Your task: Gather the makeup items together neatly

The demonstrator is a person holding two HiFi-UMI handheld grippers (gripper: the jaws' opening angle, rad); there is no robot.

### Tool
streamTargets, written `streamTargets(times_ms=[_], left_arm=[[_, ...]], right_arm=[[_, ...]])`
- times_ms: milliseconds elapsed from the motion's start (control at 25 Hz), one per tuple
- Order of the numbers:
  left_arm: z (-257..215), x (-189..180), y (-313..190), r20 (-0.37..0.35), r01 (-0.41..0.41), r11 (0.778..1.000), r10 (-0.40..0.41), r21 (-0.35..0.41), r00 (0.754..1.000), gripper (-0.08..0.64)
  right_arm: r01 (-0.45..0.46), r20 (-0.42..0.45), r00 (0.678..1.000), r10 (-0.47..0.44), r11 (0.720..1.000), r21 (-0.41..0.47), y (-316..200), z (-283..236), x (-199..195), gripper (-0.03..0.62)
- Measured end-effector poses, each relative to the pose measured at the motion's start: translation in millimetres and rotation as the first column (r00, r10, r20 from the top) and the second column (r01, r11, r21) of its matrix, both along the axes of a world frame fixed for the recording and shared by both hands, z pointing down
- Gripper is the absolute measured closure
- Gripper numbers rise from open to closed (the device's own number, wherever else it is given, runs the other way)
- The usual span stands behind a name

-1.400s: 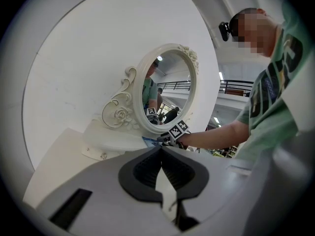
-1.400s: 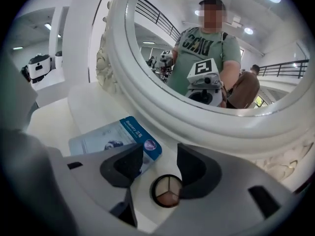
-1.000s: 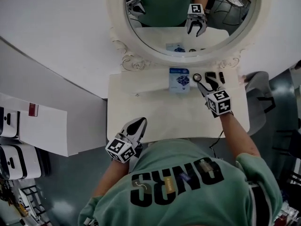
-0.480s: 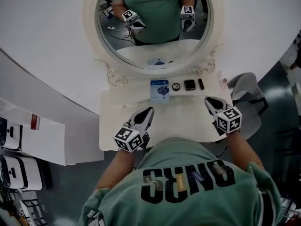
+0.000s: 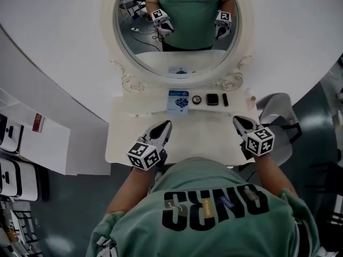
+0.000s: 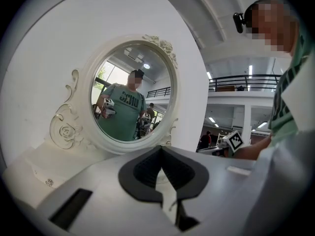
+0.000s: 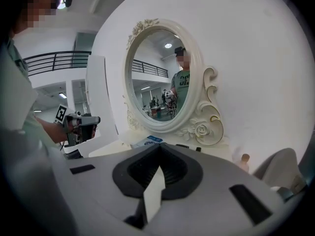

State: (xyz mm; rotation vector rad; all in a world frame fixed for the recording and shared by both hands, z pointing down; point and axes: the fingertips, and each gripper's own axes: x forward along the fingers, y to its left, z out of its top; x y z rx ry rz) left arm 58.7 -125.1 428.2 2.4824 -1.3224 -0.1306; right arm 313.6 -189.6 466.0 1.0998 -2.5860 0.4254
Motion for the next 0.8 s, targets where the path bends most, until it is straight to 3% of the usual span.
streamTargets(times_ms=[800], left_arm=[[-9.2, 9.8, 13.4, 0.019, 0.002, 1.0, -0.002, 0.021, 1.0, 0.551]], right_arm=[[0.017, -0.016, 1.0, -0.016, 1.0, 0.015, 10.1, -5.1, 11.5, 0.598]])
